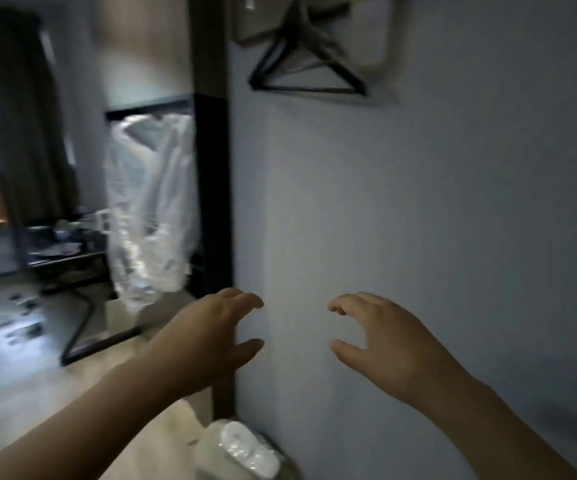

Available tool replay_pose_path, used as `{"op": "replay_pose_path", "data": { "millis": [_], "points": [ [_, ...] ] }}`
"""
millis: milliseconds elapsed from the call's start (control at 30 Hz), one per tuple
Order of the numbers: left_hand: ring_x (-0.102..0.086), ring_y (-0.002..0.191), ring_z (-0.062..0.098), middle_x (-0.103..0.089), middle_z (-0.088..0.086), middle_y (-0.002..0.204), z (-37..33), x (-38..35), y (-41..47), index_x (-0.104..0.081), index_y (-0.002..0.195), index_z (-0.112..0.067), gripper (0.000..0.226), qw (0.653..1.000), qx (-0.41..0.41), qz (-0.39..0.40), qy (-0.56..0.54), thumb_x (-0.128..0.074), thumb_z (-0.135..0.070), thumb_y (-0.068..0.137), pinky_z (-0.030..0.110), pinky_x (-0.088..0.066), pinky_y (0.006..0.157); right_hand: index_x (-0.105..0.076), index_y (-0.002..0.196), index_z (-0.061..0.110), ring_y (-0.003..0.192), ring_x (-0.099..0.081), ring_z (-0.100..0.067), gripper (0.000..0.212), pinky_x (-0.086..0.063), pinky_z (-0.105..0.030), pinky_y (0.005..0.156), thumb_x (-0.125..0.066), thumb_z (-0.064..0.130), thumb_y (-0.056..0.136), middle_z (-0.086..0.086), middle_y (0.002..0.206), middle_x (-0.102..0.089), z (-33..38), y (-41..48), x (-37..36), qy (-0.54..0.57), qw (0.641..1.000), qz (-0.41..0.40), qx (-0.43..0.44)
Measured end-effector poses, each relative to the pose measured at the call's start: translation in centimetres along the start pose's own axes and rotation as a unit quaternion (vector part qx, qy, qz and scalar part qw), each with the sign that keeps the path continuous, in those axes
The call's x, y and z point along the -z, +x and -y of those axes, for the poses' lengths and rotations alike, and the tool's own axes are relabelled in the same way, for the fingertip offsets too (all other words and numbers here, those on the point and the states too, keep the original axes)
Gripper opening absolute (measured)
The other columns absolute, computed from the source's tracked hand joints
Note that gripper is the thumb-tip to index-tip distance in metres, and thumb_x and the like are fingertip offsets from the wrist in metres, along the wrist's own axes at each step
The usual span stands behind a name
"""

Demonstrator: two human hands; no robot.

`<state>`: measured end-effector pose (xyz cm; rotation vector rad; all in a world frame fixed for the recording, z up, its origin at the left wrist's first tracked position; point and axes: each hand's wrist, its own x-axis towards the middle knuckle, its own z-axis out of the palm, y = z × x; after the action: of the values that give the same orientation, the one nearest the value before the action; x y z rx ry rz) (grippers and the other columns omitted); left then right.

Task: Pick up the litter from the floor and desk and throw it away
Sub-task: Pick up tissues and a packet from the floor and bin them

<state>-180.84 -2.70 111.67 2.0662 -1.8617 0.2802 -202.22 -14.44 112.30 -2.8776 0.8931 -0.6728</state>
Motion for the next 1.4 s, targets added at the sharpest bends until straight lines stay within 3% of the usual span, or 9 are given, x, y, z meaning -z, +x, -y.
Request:
{"op": "replay_pose_path", "data": {
  "millis": [100,233,400,500,567,700,900,1100,1400],
  "points": [
    [-0.053,0.114,0.003,-0.049,-0.016,0.134,7.6,3.7,-6.3,-0.046,0.134,-0.036,0.053,0.997,0.077,-0.017,0.022,-0.062,-0.047,0.085,0.015,-0.042,0.095,-0.049,0.132,0.032,0.114,-0.050,-0.001,0.047,-0.033,-0.011,0.091,-0.060,0.043,0.088,0.015,0.127,-0.054,8.7,4.8,-3.3,0.040,0.996,0.011,0.082],
    [-0.047,0.085,-0.008,-0.048,-0.023,0.127,16.4,8.0,-14.6,-0.045,0.131,-0.042,0.050,0.985,0.165,-0.021,0.056,-0.060,-0.051,0.085,-0.001,-0.034,0.073,-0.050,0.131,0.030,0.114,-0.051,-0.006,0.047,-0.039,-0.019,0.095,-0.061,0.042,0.087,0.011,0.127,-0.055,20.7,10.0,-7.5,0.078,0.983,0.029,0.166],
    [-0.050,0.096,-0.003,-0.047,-0.021,0.131,25.3,11.9,-24.0,-0.043,0.133,-0.039,0.050,0.963,0.258,-0.024,0.071,-0.056,-0.053,0.087,0.014,-0.042,0.090,-0.056,0.124,0.028,0.118,-0.050,-0.009,0.042,-0.037,-0.024,0.099,-0.063,0.039,0.084,0.010,0.124,-0.057,34.3,14.4,-13.0,0.106,0.963,0.053,0.240],
    [-0.051,0.110,0.002,-0.048,-0.019,0.130,29.7,13.2,-28.4,-0.043,0.133,-0.039,0.049,0.951,0.301,-0.022,0.069,-0.056,-0.052,0.087,0.024,-0.045,0.095,-0.055,0.121,0.034,0.114,-0.051,-0.005,0.040,-0.035,-0.020,0.088,-0.061,0.043,0.083,0.016,0.119,-0.057,40.5,16.3,-16.2,0.106,0.953,0.074,0.275],
    [-0.052,0.106,0.002,-0.048,-0.019,0.129,32.7,13.6,-30.6,-0.042,0.133,-0.039,0.050,0.943,0.323,-0.027,0.074,-0.055,-0.053,0.087,0.023,-0.043,0.094,-0.054,0.120,0.034,0.112,-0.051,-0.005,0.039,-0.035,-0.020,0.086,-0.060,0.044,0.083,0.017,0.118,-0.056,43.8,17.7,-18.2,0.107,0.947,0.091,0.290],
    [-0.050,0.114,0.001,-0.046,-0.021,0.133,38.5,13.3,-33.5,-0.042,0.133,-0.039,0.051,0.930,0.360,-0.035,0.074,-0.054,-0.055,0.086,0.025,-0.042,0.098,-0.051,0.128,0.034,0.119,-0.048,-0.005,0.045,-0.039,-0.026,0.100,-0.059,0.044,0.085,0.016,0.125,-0.054,49.0,20.9,-22.2,0.117,0.934,0.124,0.314],
    [-0.048,0.116,0.000,-0.048,-0.020,0.130,48.3,11.8,-34.0,-0.042,0.133,-0.038,0.051,0.917,0.390,-0.030,0.076,-0.055,-0.054,0.086,0.019,-0.040,0.096,-0.048,0.131,0.036,0.123,-0.046,-0.005,0.047,-0.044,-0.034,0.099,-0.056,0.047,0.086,0.020,0.128,-0.051,54.1,27.9,-28.8,0.121,0.921,0.153,0.337],
    [-0.049,0.115,0.002,-0.049,-0.018,0.128,59.8,11.2,-30.8,-0.044,0.133,-0.035,0.050,0.908,0.412,-0.018,0.076,-0.055,-0.052,0.087,0.020,-0.040,0.096,-0.048,0.130,0.035,0.119,-0.047,-0.003,0.044,-0.041,-0.024,0.097,-0.057,0.045,0.088,0.018,0.125,-0.051,58.1,38.2,-35.4,0.135,0.915,0.156,0.348],
    [-0.050,0.117,0.004,-0.050,-0.015,0.128,76.0,11.3,-28.6,-0.046,0.132,-0.033,0.050,0.885,0.460,-0.005,0.074,-0.057,-0.050,0.086,0.022,-0.040,0.097,-0.047,0.130,0.033,0.118,-0.047,-0.006,0.044,-0.038,-0.023,0.097,-0.056,0.045,0.089,0.016,0.126,-0.051,66.1,51.2,-44.0,0.133,0.897,0.197,0.373]
  ]
}}
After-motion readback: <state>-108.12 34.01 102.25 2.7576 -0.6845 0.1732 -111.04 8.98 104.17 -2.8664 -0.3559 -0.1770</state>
